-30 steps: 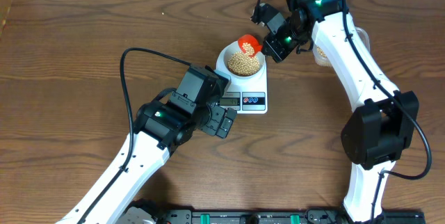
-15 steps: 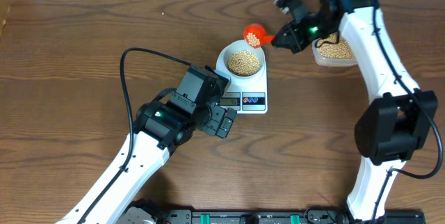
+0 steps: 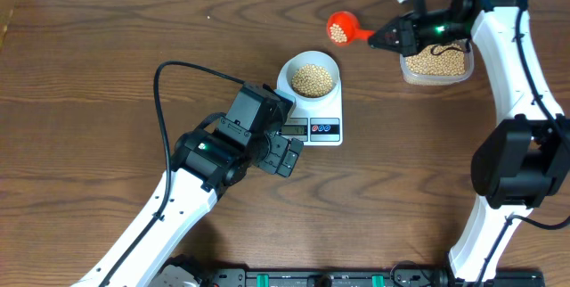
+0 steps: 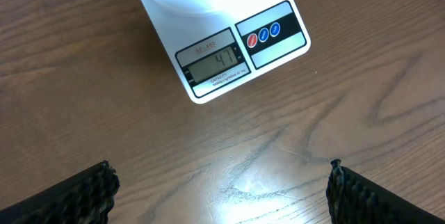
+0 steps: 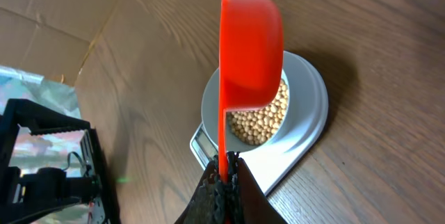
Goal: Scoop item into bowl and weigh 50g on scale
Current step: 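Move the red scoop right back to the chickpea tub, then scoop a small amount of chickpeas from the tub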
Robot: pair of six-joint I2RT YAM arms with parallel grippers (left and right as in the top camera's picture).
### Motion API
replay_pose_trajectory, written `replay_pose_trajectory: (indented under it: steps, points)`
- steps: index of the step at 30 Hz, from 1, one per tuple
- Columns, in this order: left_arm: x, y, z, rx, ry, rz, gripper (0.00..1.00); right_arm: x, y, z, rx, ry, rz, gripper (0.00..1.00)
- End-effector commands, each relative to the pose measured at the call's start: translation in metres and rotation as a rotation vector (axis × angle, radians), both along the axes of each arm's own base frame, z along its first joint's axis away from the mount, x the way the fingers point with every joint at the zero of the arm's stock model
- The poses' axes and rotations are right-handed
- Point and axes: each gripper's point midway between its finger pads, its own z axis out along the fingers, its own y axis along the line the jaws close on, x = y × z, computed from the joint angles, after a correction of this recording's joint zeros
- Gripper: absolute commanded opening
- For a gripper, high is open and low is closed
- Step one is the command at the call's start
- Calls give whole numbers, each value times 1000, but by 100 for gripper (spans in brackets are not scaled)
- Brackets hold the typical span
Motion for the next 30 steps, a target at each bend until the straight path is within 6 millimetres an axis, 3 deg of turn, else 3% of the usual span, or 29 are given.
replay_pose_trajectory:
  steps: [1,30]
  points:
    - [2,1,3,0,-9,7,98,4,-6,10,54,-2,-9,1]
    - [2,1,3,0,-8,7,98,4,-12,8,44,-6,-17,1]
